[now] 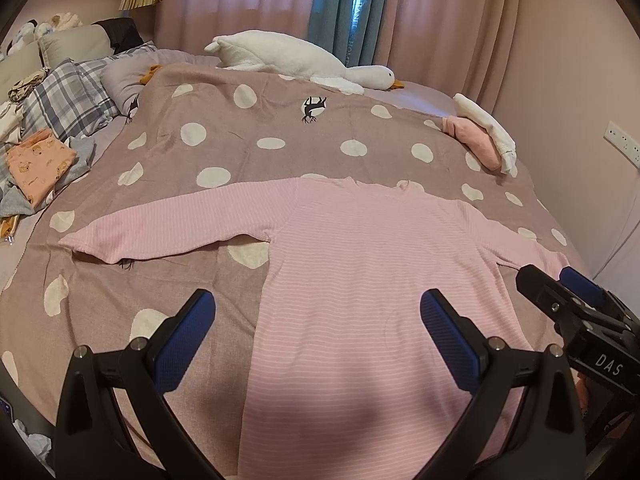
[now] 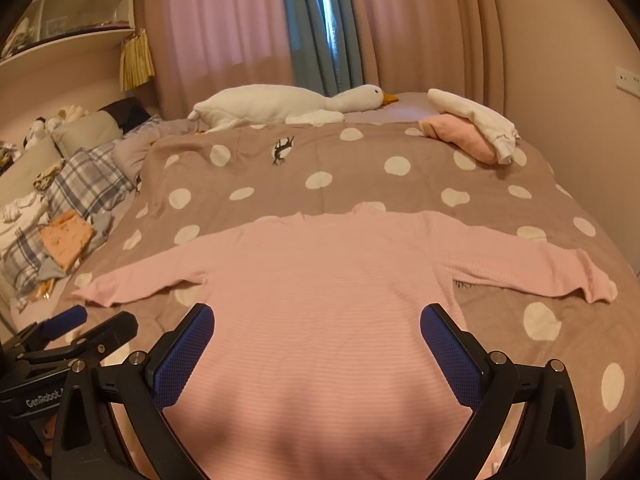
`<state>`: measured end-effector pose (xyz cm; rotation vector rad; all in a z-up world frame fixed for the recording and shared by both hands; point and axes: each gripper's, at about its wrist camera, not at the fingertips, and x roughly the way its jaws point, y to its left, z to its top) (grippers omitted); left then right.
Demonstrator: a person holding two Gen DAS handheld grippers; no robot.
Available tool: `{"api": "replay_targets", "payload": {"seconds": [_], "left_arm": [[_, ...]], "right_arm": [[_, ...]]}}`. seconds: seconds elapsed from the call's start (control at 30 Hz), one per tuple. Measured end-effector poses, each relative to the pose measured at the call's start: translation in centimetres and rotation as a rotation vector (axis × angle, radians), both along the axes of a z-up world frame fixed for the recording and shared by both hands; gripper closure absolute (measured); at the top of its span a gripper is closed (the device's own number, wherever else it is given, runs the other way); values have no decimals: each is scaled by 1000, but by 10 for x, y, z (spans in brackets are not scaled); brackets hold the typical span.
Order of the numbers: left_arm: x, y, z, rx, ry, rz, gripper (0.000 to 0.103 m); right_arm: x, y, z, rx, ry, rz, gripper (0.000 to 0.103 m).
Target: Fold small clothes
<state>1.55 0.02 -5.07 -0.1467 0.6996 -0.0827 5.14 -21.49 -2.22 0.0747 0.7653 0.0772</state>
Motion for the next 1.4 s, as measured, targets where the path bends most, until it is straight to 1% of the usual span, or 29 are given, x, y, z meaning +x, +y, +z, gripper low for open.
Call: {"api": "replay_targets", "payload": {"seconds": [0.6, 1.4], "left_arm": [[2, 0, -5, -14, 17, -5, 1], [3, -1, -7, -42, 28, -17, 1]], "right_arm": [[0, -7, -11, 4, 17, -3, 1], [0, -4, -13, 5, 20, -1, 1]]}}
